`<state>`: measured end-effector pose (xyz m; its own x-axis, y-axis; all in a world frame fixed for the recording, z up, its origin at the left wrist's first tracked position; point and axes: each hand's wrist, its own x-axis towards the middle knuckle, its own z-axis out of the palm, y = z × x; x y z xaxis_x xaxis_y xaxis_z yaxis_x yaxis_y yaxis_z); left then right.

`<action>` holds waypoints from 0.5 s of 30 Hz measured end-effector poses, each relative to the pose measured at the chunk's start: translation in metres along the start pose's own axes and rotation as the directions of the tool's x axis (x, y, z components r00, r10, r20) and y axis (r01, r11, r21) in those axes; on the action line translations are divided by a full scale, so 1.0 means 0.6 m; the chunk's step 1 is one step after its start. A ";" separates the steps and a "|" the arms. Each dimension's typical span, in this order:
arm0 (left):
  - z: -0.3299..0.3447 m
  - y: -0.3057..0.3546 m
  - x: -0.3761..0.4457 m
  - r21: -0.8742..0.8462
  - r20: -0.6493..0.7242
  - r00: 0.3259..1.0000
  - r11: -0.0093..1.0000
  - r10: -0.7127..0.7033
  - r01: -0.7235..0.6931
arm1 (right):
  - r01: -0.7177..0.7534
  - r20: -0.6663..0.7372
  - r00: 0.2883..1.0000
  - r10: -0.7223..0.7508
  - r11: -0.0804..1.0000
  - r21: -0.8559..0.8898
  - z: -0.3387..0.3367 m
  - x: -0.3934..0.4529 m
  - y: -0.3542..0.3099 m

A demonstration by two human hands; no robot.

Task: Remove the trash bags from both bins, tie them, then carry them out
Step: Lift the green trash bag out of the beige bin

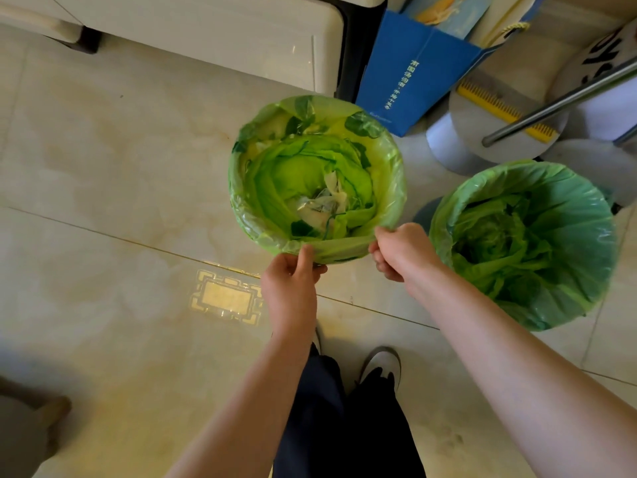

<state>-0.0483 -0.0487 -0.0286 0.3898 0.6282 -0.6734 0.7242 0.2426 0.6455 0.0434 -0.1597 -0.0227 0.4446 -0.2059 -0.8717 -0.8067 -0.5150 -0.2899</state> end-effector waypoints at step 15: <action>0.032 -0.022 0.003 0.487 0.068 0.981 0.852 0.183 -0.193 | 0.127 0.059 0.989 -0.135 0.986 0.111 0.004 -0.043 0.000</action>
<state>-0.0462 -0.0649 -0.0454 0.5534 0.6101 -0.5670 0.8189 -0.2744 0.5041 0.0311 -0.1524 -0.0013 0.5254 -0.0850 -0.8466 -0.7818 -0.4410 -0.4408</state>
